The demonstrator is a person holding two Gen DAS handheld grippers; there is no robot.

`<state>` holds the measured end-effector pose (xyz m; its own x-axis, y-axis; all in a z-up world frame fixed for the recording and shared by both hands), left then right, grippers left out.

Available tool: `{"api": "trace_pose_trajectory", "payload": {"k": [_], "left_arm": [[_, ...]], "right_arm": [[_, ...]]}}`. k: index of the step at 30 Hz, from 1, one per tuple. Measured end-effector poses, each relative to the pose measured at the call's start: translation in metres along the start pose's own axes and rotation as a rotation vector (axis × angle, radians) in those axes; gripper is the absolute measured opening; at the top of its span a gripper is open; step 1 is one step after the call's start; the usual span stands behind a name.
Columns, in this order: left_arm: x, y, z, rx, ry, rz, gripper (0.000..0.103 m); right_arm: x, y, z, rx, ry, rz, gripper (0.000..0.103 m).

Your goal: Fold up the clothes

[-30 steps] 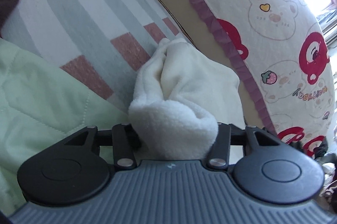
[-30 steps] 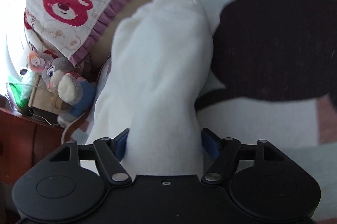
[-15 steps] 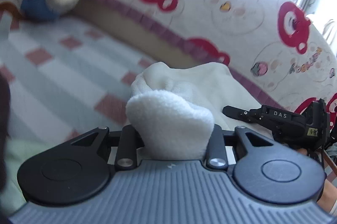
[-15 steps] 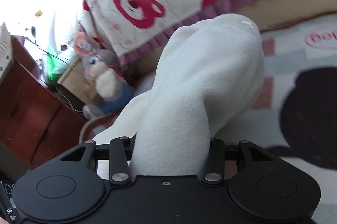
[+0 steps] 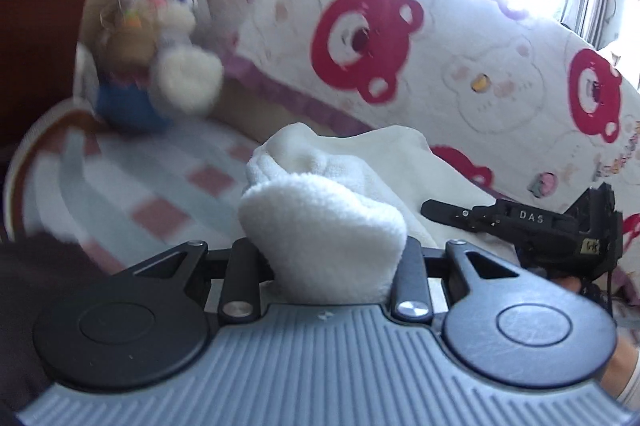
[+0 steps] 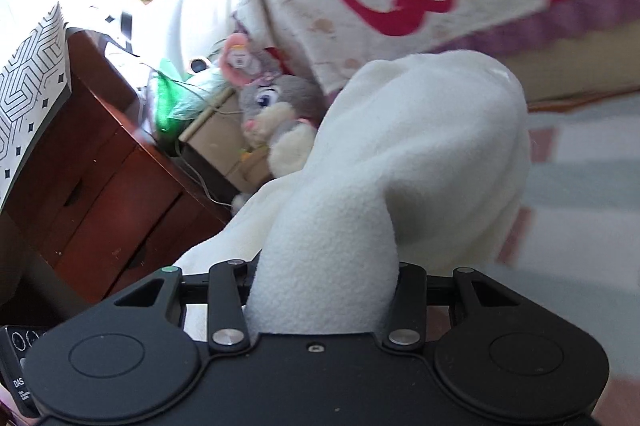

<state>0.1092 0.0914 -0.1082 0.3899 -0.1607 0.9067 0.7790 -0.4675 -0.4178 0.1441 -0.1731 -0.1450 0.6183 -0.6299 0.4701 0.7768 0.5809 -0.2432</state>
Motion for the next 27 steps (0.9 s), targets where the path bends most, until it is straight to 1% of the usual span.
{"api": "trace_pose_trajectory", "payload": {"k": [2, 5, 6, 7, 8, 9, 10, 11, 12, 13, 14, 15, 16, 17, 18, 19, 21, 24, 26, 27], "left_arm": [[0.01, 0.002, 0.017, 0.029, 0.018, -0.004, 0.029], [0.039, 0.017, 0.036, 0.049, 0.067, -0.018, 0.029], [0.049, 0.025, 0.044, 0.043, 0.055, -0.026, 0.029], [0.056, 0.034, 0.052, 0.031, 0.025, -0.034, 0.03], [0.06, 0.048, 0.061, 0.018, -0.019, -0.027, 0.033], [0.06, 0.065, 0.07, 0.004, -0.074, -0.006, 0.038], [0.055, 0.084, 0.079, -0.007, -0.131, 0.028, 0.04], [0.045, 0.106, 0.088, -0.014, -0.189, 0.073, 0.04], [0.03, 0.125, 0.097, 0.001, -0.239, 0.119, 0.042], [0.011, 0.143, 0.106, 0.036, -0.284, 0.165, 0.042], [-0.006, 0.155, 0.113, 0.063, -0.318, 0.199, 0.042], [-0.023, 0.164, 0.118, 0.084, -0.345, 0.222, 0.043], [-0.04, 0.173, 0.123, 0.105, -0.371, 0.245, 0.047], [-0.05, 0.175, 0.127, 0.109, -0.413, 0.237, 0.05], [-0.056, 0.173, 0.13, 0.099, -0.467, 0.204, 0.052], [-0.061, 0.17, 0.132, 0.088, -0.521, 0.176, 0.052], [-0.067, 0.163, 0.136, 0.072, -0.605, 0.134, 0.053], [-0.074, 0.151, 0.139, 0.057, -0.68, 0.095, 0.053], [-0.079, 0.145, 0.138, 0.038, -0.707, 0.086, 0.053], [-0.081, 0.142, 0.137, 0.029, -0.72, 0.081, 0.054]], "right_arm": [[0.011, 0.023, 0.009, 0.02, -0.04, -0.001, 0.049], [0.033, 0.052, 0.024, 0.052, -0.09, -0.026, 0.049], [0.042, 0.06, 0.027, 0.066, -0.094, -0.038, 0.049], [0.05, 0.068, 0.023, 0.056, -0.086, -0.051, 0.05], [0.057, 0.075, 0.018, 0.044, -0.077, -0.063, 0.054], [0.065, 0.082, 0.013, 0.032, -0.068, -0.075, 0.056], [0.068, 0.092, -0.001, -0.015, -0.047, -0.078, 0.06], [0.069, 0.104, -0.021, -0.072, 0.0, -0.054, 0.068], [0.065, 0.116, -0.049, -0.169, 0.076, 0.005, 0.069], [0.057, 0.125, -0.078, -0.275, 0.156, 0.076, 0.07], [0.047, 0.126, -0.104, -0.378, 0.212, 0.123, 0.07], [0.039, 0.119, -0.122, -0.432, 0.233, 0.114, 0.07], [0.031, 0.109, -0.128, -0.381, 0.26, 0.097, 0.07], [0.025, 0.099, -0.13, -0.327, 0.302, 0.094, 0.07], [0.019, 0.089, -0.132, -0.273, 0.345, 0.092, 0.07], [0.012, 0.081, -0.133, -0.245, 0.372, 0.093, 0.07], [-0.002, 0.07, -0.132, -0.203, 0.393, 0.108, 0.07], [-0.025, 0.062, -0.127, -0.135, 0.444, 0.157, 0.073], [-0.039, 0.061, -0.12, -0.114, 0.432, 0.203, 0.074], [-0.045, 0.062, -0.114, -0.122, 0.403, 0.207, 0.076]]}}
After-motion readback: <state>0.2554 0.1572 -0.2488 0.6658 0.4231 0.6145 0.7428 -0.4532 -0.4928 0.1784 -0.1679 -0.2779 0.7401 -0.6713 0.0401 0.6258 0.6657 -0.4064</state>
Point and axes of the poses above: each gripper's, at about its wrist camera, not at the fingertips, and y roughly the way its jaws point, z to its left, x to its top, the point moved 8 cm from there along y, roughly the way its jaws point, and after that the axes turned 15 degrees about y, right-handed, at the moved point
